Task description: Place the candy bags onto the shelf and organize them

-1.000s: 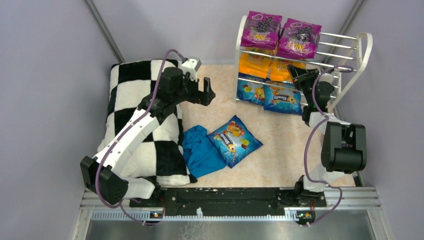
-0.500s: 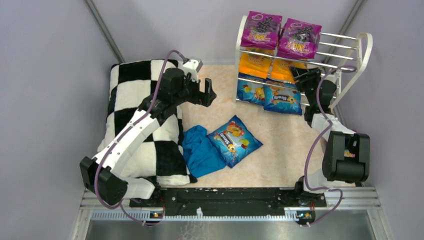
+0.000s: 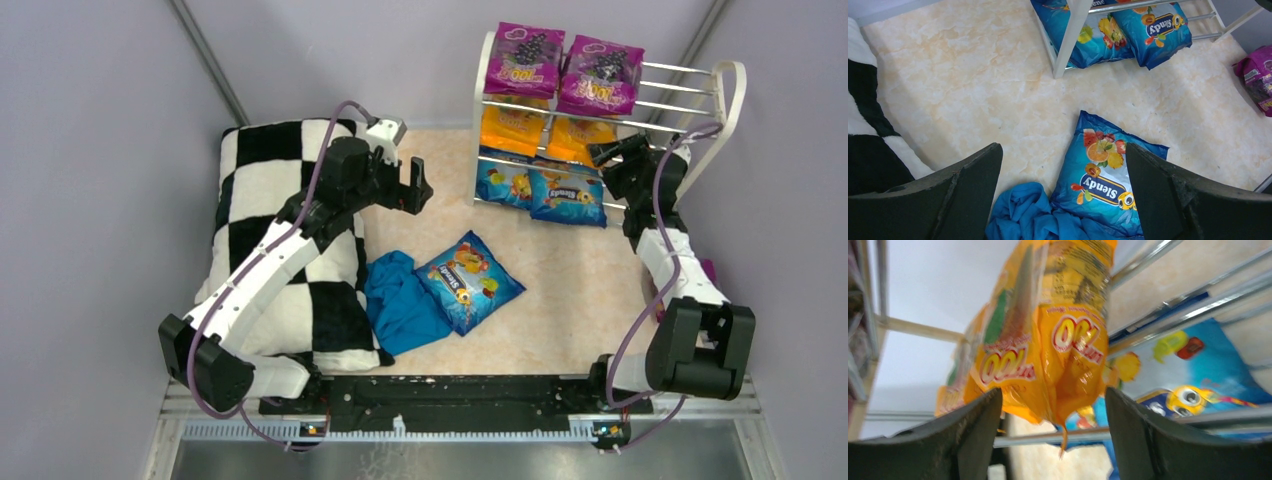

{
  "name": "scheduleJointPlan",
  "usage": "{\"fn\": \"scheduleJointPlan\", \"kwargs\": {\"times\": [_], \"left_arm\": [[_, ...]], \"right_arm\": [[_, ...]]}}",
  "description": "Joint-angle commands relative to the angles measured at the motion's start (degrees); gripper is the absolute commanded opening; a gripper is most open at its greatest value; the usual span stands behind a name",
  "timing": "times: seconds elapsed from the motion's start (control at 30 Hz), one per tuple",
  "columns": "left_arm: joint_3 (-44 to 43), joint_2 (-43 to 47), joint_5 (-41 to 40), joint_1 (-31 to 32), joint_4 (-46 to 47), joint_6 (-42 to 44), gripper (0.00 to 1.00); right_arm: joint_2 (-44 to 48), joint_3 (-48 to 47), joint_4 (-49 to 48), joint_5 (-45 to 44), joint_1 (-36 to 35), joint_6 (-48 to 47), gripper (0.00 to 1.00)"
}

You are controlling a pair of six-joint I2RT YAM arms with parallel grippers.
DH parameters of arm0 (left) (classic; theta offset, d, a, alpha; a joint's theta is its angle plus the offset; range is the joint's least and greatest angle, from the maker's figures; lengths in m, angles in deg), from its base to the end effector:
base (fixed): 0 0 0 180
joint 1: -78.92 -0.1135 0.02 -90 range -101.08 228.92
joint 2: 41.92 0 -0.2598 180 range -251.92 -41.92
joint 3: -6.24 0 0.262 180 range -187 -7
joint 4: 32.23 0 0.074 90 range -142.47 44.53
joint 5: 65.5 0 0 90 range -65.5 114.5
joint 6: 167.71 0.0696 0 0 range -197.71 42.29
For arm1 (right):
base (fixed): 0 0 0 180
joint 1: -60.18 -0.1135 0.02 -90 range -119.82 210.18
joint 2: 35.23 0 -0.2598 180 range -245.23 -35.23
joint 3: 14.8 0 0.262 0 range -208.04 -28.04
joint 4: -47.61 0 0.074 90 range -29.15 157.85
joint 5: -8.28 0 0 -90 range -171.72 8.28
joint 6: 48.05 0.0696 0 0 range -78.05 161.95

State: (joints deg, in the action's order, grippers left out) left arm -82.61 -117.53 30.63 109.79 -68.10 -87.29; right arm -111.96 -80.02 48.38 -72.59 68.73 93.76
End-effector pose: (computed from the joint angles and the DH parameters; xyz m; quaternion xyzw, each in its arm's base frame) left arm 0.2903 -0.1822 0.3701 0.1826 0.8111 -0.2332 0.5043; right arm 0.3542 -0.0421 0.2837 0.3470 0.6961 0.2882 0.5585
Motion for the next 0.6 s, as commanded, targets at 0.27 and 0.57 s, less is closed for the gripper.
{"fn": "scheduleJointPlan", "kwargs": {"times": [0.27,0.57], "left_arm": [[0.78,1.93,-0.45,0.38,3.08,0.28,0.99],[1.64,2.97,-0.17,0.72,4.15,-1.16,0.99]], "right_arm": [[12.75,-3.39,12.82,2.07,0.06,-14.60,0.72],[31.37,0.11,35.06,-6.61,0.19,-31.03,0.98]]}}
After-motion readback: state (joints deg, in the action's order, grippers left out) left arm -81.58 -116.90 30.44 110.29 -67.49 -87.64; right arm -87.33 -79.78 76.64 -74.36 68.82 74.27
